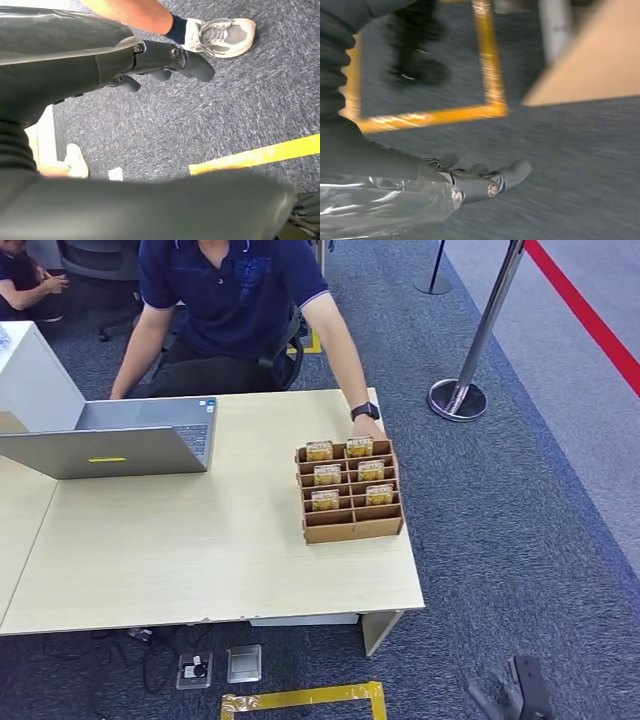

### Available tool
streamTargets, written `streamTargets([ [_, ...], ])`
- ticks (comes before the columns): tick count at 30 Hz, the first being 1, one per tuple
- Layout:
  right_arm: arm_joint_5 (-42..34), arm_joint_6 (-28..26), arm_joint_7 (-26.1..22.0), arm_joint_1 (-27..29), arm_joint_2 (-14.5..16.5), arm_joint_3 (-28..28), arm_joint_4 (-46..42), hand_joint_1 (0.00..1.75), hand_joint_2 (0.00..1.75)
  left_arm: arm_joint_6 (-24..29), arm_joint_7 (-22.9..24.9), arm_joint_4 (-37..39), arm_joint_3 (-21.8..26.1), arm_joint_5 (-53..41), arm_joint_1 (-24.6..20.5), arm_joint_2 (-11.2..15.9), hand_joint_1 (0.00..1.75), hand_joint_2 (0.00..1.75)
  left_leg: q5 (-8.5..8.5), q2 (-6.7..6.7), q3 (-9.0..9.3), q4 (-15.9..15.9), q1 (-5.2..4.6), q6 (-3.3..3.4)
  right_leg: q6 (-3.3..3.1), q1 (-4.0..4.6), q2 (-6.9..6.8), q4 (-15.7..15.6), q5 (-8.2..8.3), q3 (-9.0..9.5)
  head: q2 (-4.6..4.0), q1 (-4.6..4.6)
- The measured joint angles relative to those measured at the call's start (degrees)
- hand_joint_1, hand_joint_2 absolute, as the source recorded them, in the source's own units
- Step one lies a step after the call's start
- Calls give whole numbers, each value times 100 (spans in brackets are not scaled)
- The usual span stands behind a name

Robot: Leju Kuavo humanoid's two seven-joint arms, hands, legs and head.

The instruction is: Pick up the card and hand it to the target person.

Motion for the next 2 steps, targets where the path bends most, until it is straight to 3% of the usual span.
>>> streamTargets([
  [2, 95, -185, 292, -47, -13, 6, 323, 0, 0, 10, 42, 0, 0, -26, 0, 0, 0, 175, 0, 1, 0, -1, 0, 0, 0, 0, 1, 0, 0, 0, 0, -2],
])
